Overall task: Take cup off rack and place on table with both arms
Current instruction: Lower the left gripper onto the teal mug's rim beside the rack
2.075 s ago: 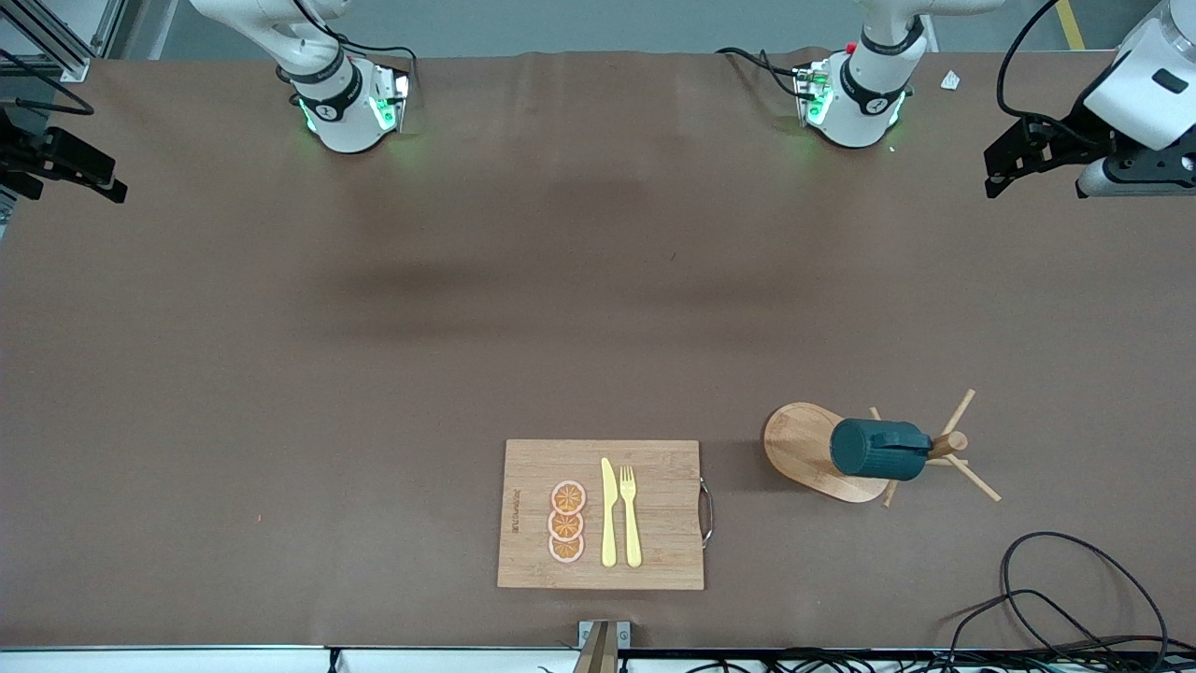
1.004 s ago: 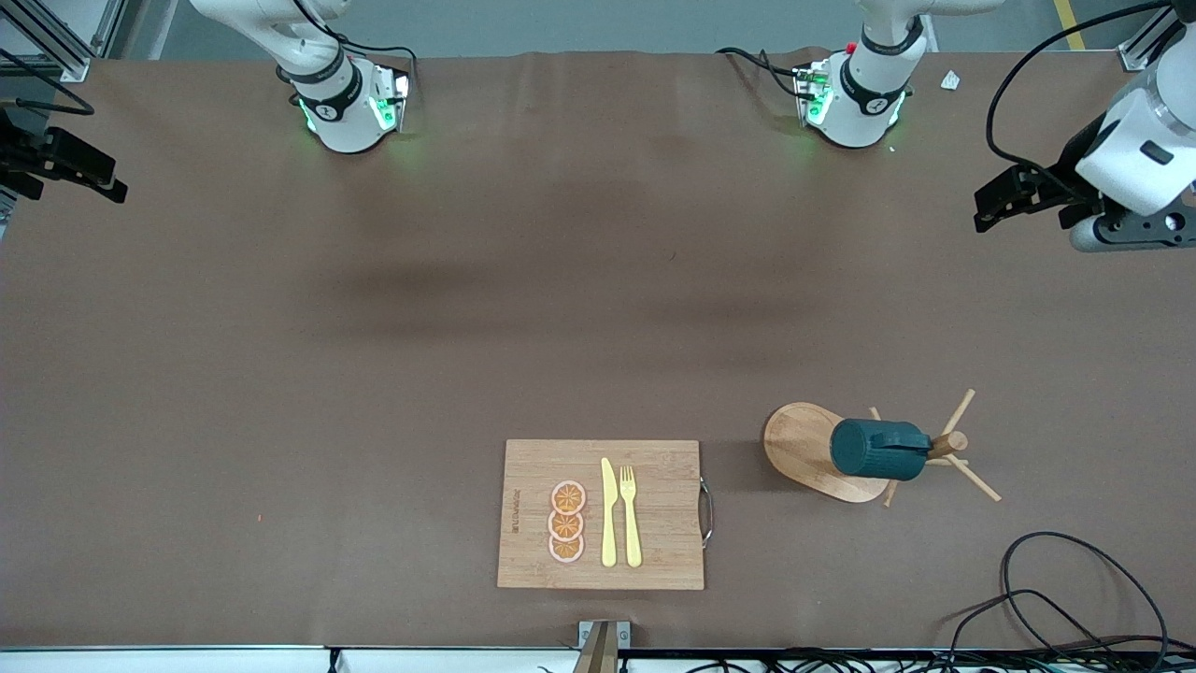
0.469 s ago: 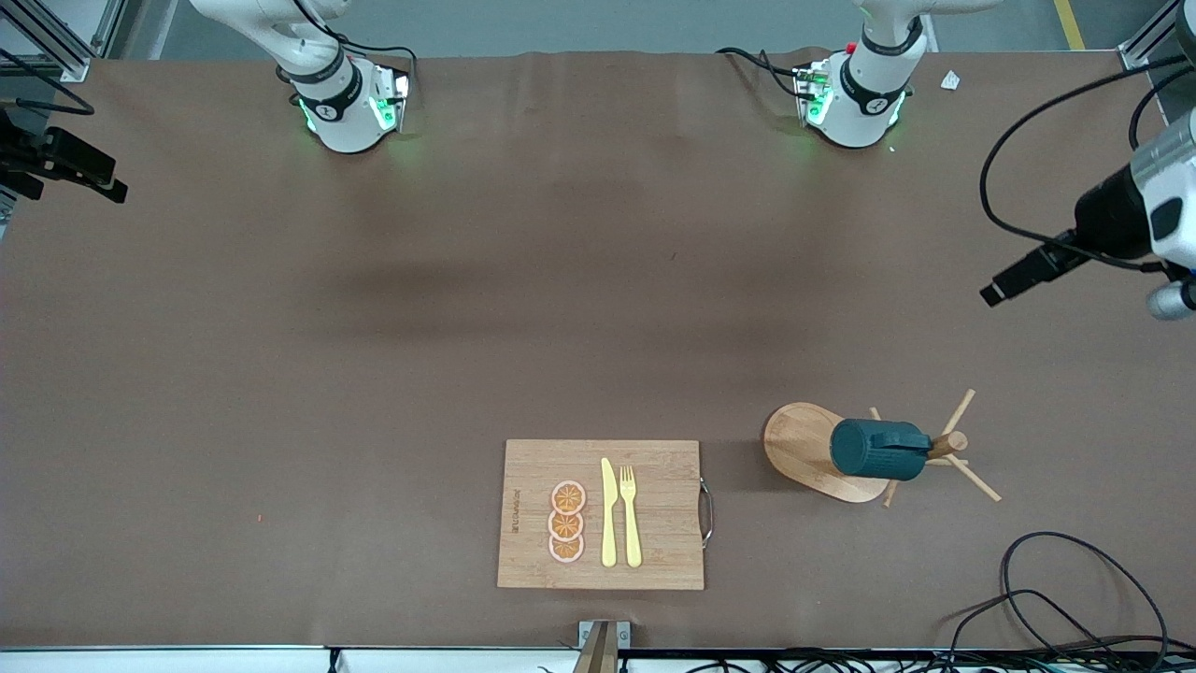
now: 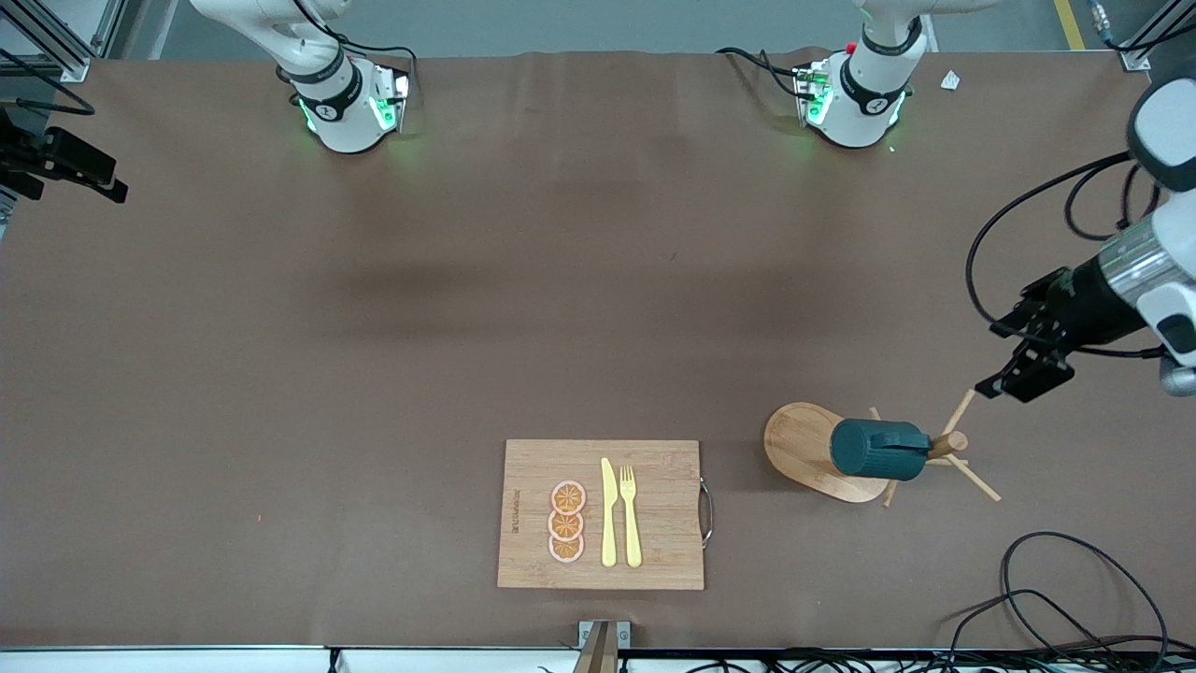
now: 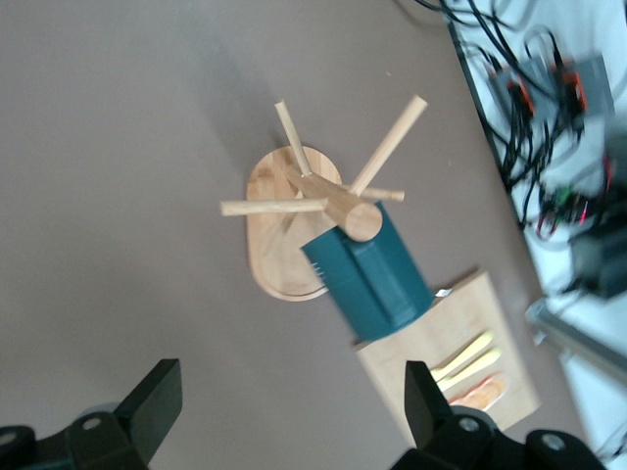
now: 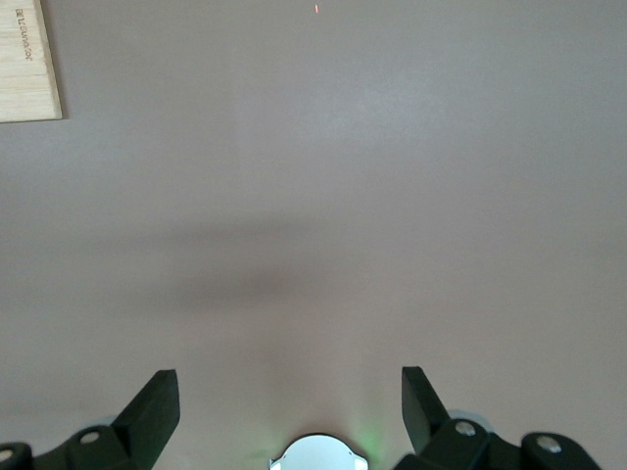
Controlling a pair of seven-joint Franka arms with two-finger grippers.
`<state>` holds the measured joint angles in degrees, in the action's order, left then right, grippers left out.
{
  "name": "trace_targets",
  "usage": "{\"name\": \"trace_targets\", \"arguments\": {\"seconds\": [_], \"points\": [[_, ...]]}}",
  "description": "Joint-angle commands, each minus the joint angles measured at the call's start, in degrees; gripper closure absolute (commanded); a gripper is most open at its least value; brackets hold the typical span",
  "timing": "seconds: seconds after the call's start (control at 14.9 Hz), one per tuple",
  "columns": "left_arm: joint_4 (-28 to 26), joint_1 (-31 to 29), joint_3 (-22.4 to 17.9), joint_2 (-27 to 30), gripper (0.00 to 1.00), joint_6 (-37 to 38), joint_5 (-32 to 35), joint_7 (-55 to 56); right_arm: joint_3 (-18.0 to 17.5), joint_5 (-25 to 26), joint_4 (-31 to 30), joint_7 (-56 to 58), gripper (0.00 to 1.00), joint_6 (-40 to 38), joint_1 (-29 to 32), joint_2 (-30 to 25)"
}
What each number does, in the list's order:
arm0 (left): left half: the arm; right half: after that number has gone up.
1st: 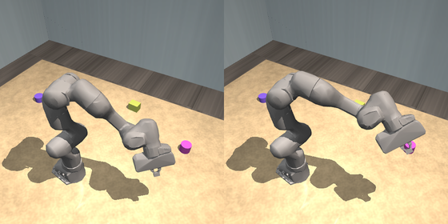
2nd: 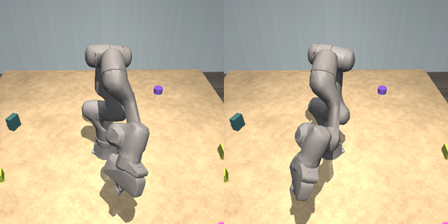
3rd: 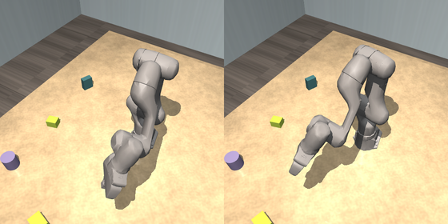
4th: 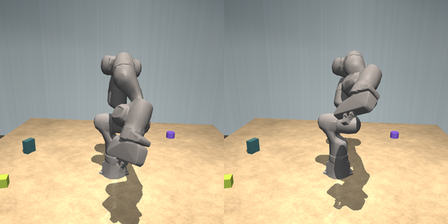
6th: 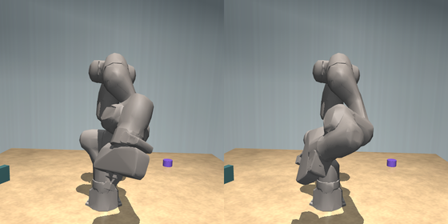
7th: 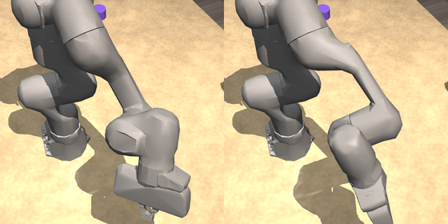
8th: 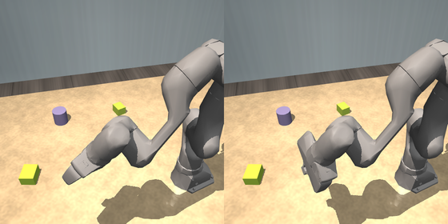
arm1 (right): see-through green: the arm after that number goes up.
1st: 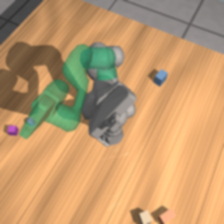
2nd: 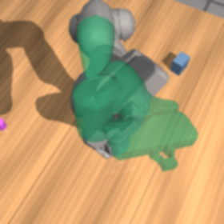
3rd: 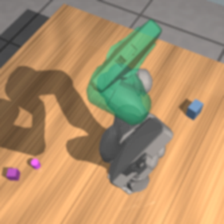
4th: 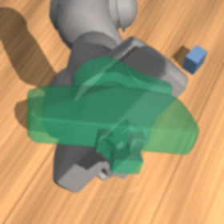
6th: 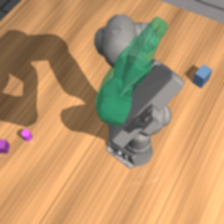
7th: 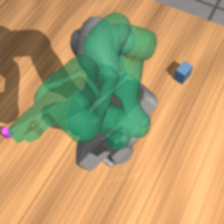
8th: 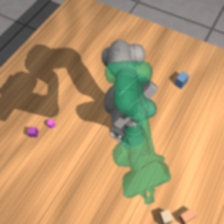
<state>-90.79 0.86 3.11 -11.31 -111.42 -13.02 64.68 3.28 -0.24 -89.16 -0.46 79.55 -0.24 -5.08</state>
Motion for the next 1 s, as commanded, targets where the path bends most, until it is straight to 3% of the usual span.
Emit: {"name": "trace_targets", "arguments": {"seconds": [0.0, 0.4, 0.94], "points": [[0.0, 2.03, 0.05, -2.48, 0.0, -4.58, -0.78, 14.1, 0.15, -0.03, -1.28, 0.02, 0.0, 0.17, -0.47, -1.42], [-0.09, 3.88, 0.67, -6.62, 0.0, -11.7, -2.0, 34.0, 0.15, -0.03, -1.19, 0.02, 0.0, 0.17, -0.47, -1.42], [-0.09, 4.76, 0.75, -10.4, 0.0, -12.42, -1.13, 33.06, 0.15, -0.03, -1.19, 0.02, 0.0, 0.08, -0.47, -1.42]]}}
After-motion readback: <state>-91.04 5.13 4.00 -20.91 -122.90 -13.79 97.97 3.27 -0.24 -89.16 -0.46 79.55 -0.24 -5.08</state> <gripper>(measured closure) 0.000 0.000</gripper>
